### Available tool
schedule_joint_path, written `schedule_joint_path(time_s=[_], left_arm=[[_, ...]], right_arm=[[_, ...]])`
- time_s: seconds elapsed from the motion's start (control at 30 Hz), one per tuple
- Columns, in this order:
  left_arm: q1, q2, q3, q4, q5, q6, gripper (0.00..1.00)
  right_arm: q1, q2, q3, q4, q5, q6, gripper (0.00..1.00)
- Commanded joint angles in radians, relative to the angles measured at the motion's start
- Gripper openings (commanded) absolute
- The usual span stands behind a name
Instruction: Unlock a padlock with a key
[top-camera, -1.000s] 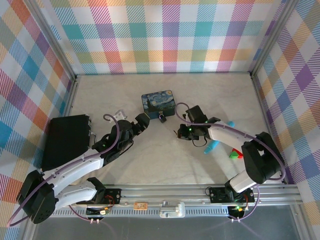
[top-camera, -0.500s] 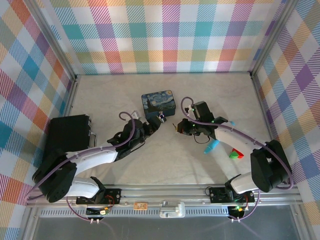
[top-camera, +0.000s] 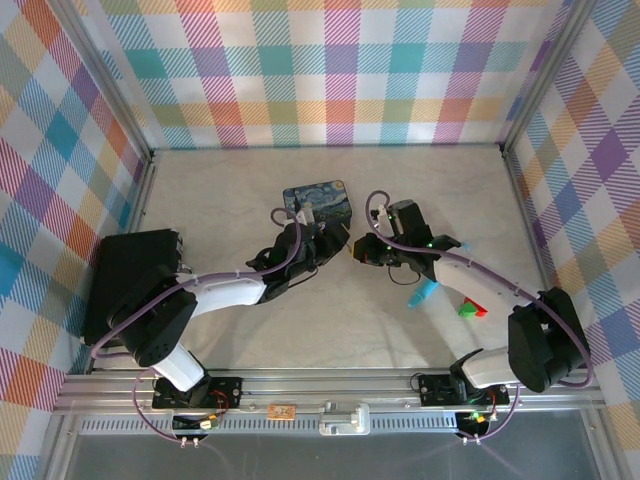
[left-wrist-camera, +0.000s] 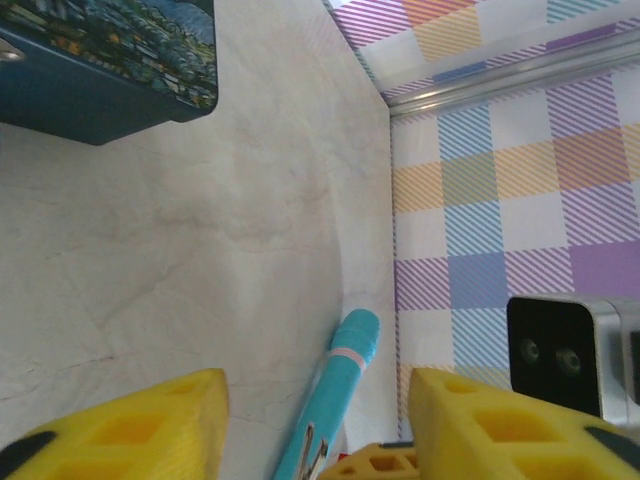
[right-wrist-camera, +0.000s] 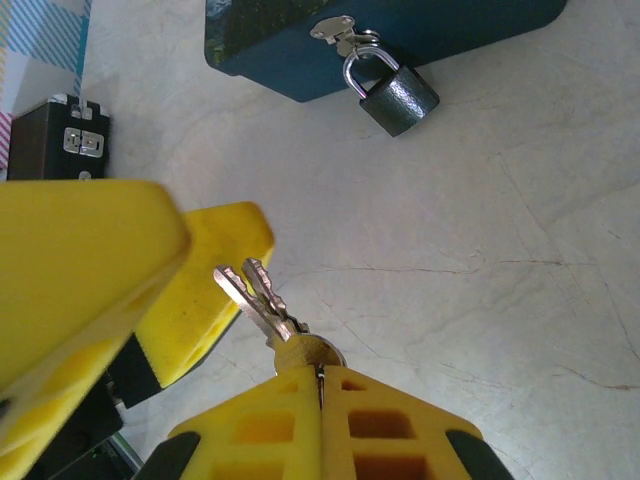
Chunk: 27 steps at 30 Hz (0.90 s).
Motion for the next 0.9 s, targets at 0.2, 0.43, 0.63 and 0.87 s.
schedule_joint_path(time_s=[0.2, 0.43, 0.63, 0.87], left_arm=[[-0.015, 0.040, 0.036, 0.060, 0.024, -0.010, 0.19], [-0.019, 0.041, 0.039, 0.048, 0.020, 0.001, 0.00], [-0.019, -0.002, 0.020, 0.068, 0.006, 0.123, 0.00], [0.010, -0.078, -0.020, 0.190, 0.143, 0.356, 0.00]], right_arm=[[-0.002, -0.036, -0.018, 0.036, -0.021, -0.035, 0.00], [-0.002, -0.041, -0.017, 0.036, -0.016, -0.047, 0.00], [-0.016, -0.086, -0.010, 0.023, -0.007, -0.117, 0.24], [-0.087, -0.163, -0.022, 0.085, -0.137, -0.221, 0.37]])
